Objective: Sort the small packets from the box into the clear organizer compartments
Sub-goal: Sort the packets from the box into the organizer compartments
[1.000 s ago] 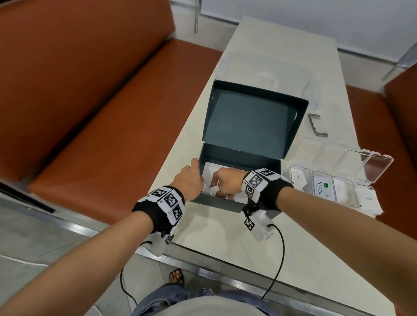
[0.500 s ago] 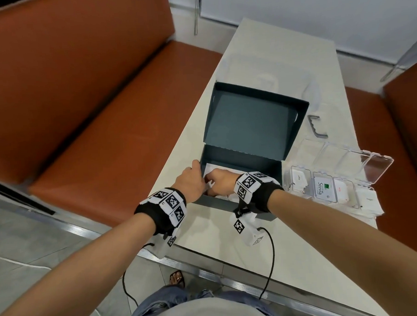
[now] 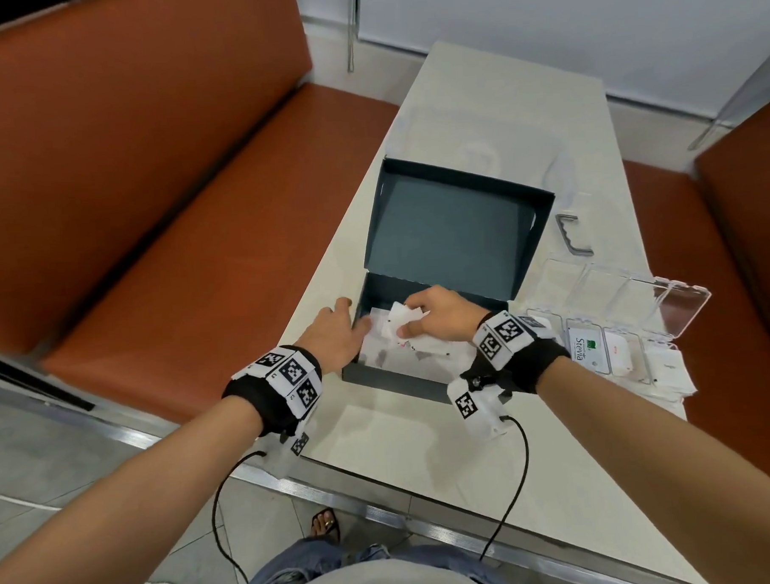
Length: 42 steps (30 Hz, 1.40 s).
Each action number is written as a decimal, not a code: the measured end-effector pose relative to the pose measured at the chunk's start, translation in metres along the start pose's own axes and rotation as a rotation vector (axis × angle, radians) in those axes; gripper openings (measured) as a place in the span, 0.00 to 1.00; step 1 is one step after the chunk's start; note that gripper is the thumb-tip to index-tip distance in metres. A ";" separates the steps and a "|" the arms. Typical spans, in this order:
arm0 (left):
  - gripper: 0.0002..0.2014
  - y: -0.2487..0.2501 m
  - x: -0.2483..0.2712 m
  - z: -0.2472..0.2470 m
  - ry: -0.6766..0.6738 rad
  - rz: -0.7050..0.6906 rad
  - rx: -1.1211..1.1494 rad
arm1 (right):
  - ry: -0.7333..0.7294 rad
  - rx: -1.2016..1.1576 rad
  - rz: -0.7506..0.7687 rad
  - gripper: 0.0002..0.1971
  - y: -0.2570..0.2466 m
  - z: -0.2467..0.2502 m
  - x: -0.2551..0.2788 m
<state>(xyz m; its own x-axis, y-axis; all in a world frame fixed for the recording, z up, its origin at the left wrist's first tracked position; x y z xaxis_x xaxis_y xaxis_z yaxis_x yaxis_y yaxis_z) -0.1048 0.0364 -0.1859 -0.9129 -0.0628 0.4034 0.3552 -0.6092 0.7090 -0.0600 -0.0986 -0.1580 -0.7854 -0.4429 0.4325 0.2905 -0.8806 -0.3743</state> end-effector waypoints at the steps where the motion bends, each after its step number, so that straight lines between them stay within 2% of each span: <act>1: 0.26 0.008 0.002 0.010 0.062 -0.046 0.019 | 0.029 -0.049 -0.009 0.11 0.005 0.008 0.005; 2: 0.26 0.019 0.004 0.021 0.130 -0.115 0.051 | 0.067 -0.115 -0.010 0.09 0.010 0.017 0.009; 4: 0.24 0.048 0.012 0.036 0.212 -0.275 0.156 | 0.120 -0.283 -0.032 0.12 0.017 0.030 0.020; 5: 0.24 0.063 0.015 0.038 0.207 -0.338 0.212 | 0.143 -0.379 -0.035 0.12 0.018 0.035 0.024; 7: 0.25 0.088 0.019 0.032 0.113 -0.408 0.329 | 0.182 -0.540 -0.007 0.12 0.011 0.045 0.035; 10: 0.26 0.114 0.024 0.010 -0.079 -0.419 0.524 | 0.194 -0.785 0.025 0.14 -0.003 0.052 0.043; 13: 0.21 0.121 0.023 -0.001 -0.204 -0.356 0.764 | 0.169 -1.049 -0.005 0.13 -0.010 0.050 0.045; 14: 0.18 0.120 0.022 -0.004 -0.242 -0.333 0.813 | 0.146 -1.156 -0.018 0.15 -0.012 0.048 0.045; 16: 0.15 0.116 0.021 -0.010 -0.290 -0.295 0.869 | 0.072 -1.254 -0.033 0.26 -0.015 0.040 0.042; 19: 0.18 0.103 0.013 -0.010 -0.220 -0.254 0.937 | 0.048 -1.040 -0.037 0.35 -0.017 0.029 0.028; 23: 0.16 0.077 0.004 0.008 -0.051 -0.206 0.901 | 0.107 -0.764 -0.104 0.28 -0.007 0.018 0.012; 25: 0.16 0.057 0.001 0.012 -0.020 -0.152 0.852 | 0.075 -0.501 -0.140 0.25 0.004 0.011 0.007; 26: 0.16 0.047 0.000 0.015 -0.001 -0.131 0.811 | 0.010 -0.350 -0.129 0.26 0.006 0.004 0.005; 28: 0.15 0.032 0.000 0.021 0.047 -0.115 0.700 | -0.218 -0.088 -0.044 0.30 0.001 -0.023 0.006; 30: 0.15 0.025 0.000 0.025 0.075 -0.122 0.649 | -0.424 0.084 0.026 0.35 -0.005 -0.052 0.016; 32: 0.15 0.025 -0.002 0.025 0.086 -0.148 0.601 | -0.469 0.193 0.087 0.37 -0.011 -0.064 0.022; 35: 0.16 0.026 -0.002 0.026 0.105 -0.179 0.565 | -0.451 0.239 0.136 0.33 -0.017 -0.070 0.023; 37: 0.16 0.024 -0.002 0.027 0.105 -0.177 0.600 | -0.468 0.246 0.154 0.28 -0.019 -0.076 0.025; 40: 0.16 0.019 -0.003 0.025 0.083 -0.137 0.726 | -0.419 0.367 0.214 0.16 -0.021 -0.079 0.025; 42: 0.16 0.016 -0.003 0.024 0.079 -0.122 0.759 | -0.376 0.392 0.224 0.13 -0.019 -0.076 0.025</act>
<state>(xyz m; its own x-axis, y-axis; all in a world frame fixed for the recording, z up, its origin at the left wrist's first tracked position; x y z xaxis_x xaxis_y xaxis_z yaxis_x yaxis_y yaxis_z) -0.0913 0.0460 -0.1614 -0.9560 -0.1038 0.2746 0.2657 0.0914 0.9597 -0.1269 -0.0801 -0.2024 -0.4544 -0.5915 0.6661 0.6635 -0.7236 -0.1899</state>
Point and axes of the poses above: each hand's wrist, its own x-axis away from the middle knuckle, its own z-axis out of the back of the hand, y = z × x, the point moved 10 cm from there along -x, towards the middle knuckle, and after that the axes turned 14 degrees about x, right-handed, at the moved point
